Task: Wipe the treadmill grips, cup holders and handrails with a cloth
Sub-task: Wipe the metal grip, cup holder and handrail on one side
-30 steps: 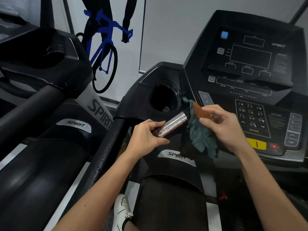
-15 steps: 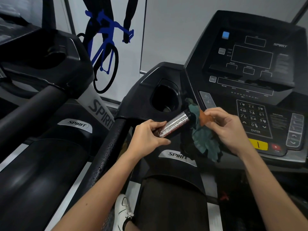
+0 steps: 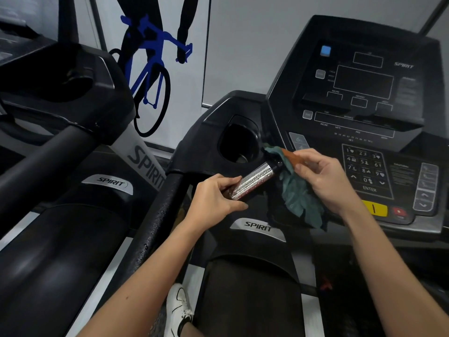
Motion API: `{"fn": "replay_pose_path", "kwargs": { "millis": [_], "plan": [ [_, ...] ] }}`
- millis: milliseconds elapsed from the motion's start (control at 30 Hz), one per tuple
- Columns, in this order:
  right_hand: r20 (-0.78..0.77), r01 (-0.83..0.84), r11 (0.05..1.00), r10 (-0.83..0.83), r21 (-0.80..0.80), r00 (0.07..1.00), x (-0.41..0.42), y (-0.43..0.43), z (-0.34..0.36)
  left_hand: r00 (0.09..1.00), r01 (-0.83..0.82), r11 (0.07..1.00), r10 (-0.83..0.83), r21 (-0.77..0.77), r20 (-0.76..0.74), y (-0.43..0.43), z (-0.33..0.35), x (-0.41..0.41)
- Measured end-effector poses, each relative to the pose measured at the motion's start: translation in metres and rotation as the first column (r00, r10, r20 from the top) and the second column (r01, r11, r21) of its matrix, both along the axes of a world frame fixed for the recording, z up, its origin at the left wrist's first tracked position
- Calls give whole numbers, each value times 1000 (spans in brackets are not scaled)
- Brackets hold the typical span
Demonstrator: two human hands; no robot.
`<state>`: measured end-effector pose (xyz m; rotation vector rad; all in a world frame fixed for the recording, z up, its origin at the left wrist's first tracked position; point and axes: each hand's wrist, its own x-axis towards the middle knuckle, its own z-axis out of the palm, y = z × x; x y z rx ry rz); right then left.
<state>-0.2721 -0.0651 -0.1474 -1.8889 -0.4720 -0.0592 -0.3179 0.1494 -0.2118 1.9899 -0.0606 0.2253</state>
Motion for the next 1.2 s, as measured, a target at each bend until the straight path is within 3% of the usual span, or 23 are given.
{"fn": "replay_pose_path", "kwargs": {
  "millis": [233, 333, 467, 600, 700, 833, 1033, 1200],
  "plan": [
    [151, -5, 990, 27, -142, 988, -4, 11, 10, 1000, 4, 1000, -4, -20, -6, 0, -2, 1],
    [111, -38, 978, 62, -205, 992, 6, 27, 20, 1000, 0, 1000, 0, -28, -10, 0, -2, 0],
    [-32, -8, 989, 3, -144, 999, 22, 18, 17, 1000, 0, 1000, 0, -13, -6, 0, -1, 0],
    [-221, 78, 994, -61, 71, 973, 13, 9, 1, 1000, 11, 1000, -11, -9, -5, 0, -2, 1],
    [-177, 87, 993, -71, 85, 982, 1, 0, -2, 1000, 15, 1000, -15, -13, -1, 1, -2, 2],
    [-51, -4, 998, 1, -59, 999, -3, 5, 10, 1000, 9, 1000, -9, -15, -4, 1, -3, 2],
    [-108, 31, 992, -44, -122, 993, 15, 25, 21, 1000, -2, 1000, 2, 4, -6, 0, -1, 0],
    [-251, 150, 983, -118, 110, 961, 3, 19, -2, 1000, 24, 999, -24, 27, 11, 1, -2, -1]
  ]
}}
